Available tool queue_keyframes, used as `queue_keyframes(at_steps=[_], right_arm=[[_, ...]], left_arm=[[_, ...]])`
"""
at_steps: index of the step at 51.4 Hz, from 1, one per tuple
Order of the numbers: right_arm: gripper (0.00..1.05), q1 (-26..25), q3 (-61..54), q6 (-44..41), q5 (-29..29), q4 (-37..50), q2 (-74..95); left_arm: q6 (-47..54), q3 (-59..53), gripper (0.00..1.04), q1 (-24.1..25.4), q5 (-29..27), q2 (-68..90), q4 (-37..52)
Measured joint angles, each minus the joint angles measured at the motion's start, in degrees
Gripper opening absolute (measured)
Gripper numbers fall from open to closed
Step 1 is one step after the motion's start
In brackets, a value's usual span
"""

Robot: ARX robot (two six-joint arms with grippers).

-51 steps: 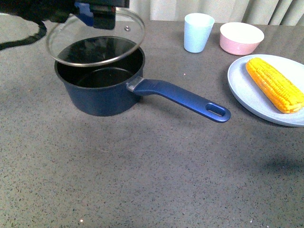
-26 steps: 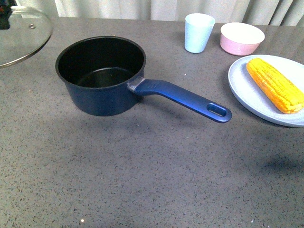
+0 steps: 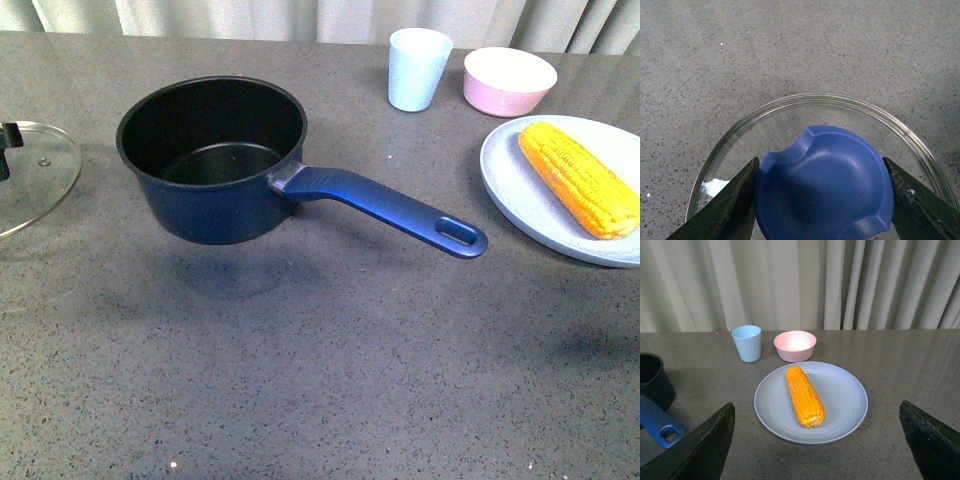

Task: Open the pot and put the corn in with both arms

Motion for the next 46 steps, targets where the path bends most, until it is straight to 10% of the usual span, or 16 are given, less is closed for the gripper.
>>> queue_keyframes(at_steps=[46], right_arm=[[0.96, 0.0, 0.0, 0.0, 0.0, 0.0, 0.0]], left_arm=[[-3.1, -1.6, 0.62, -6.4, -3.8, 7.9, 8.2]])
